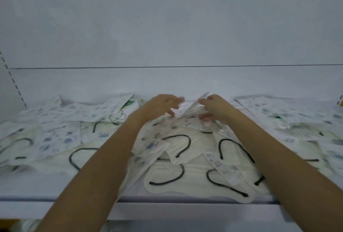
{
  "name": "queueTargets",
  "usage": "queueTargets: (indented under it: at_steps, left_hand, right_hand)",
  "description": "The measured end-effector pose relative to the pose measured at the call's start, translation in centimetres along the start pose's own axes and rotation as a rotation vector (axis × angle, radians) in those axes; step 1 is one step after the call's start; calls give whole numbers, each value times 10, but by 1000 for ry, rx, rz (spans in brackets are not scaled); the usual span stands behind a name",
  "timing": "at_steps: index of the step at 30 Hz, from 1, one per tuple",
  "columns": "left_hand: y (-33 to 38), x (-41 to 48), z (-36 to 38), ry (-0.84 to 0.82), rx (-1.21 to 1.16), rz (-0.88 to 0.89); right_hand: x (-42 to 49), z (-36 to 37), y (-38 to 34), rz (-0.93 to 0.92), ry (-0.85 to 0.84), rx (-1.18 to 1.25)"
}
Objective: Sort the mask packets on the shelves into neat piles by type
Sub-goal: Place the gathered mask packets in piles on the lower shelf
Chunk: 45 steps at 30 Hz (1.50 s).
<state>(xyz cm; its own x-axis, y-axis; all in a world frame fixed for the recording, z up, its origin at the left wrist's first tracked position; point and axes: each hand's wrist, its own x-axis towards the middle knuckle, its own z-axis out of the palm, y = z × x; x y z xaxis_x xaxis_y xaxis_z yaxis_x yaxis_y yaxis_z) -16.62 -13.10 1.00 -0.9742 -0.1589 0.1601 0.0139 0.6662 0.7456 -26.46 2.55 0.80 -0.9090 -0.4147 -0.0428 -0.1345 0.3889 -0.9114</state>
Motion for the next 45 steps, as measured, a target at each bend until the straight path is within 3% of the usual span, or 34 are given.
queueTargets:
  at_steps: [1,3,6,8,13,18,20,23,27,30,32,35,38,41,45]
  left_hand:
    - [-4,3,-3,82,-76,12]
    - [-16,8,-6,157,183,-22]
    - [-32,10,3,-20,561,-130]
    - [-29,10,4,-46,510,-138]
    - [-20,8,0,81,127,-23]
    - [-22,6,5,51,245,15]
    - [-17,5,6,55,139,5]
    - [-7,3,4,176,-264,-40]
    - [4,-1,-2,18,-818,-100]
    - [7,-3,-1,-45,-912,35]
    - [2,1,0,98,-763,123]
    - [-5,5,-5,441,-594,110]
    - [-10,5,-11,668,-521,103]
    - [-19,8,-15,811,-474,90]
    - [-22,6,-18,978,-379,89]
  right_hand:
    - [0,0,-1,43,2,97]
    - [-4,-2,-4,130,23,229]
    - [0,-1,-5,120,53,252]
    - [6,0,2,95,66,181]
    - [6,-2,15,-41,63,-46]
    - [0,-3,17,-174,76,-9]
    - [-5,-3,13,-275,98,58]
    - [-16,-6,4,-524,152,169]
    - [-22,-6,-1,-721,172,211]
    - [-21,-1,4,-708,198,113]
    - [-20,1,5,-684,199,95]
    - [-19,-7,5,-609,202,-80]
    - [-15,-14,16,-507,-80,-493]
    - [-19,-11,22,-384,-312,-675]
    - [-18,-5,20,-433,-200,-707]
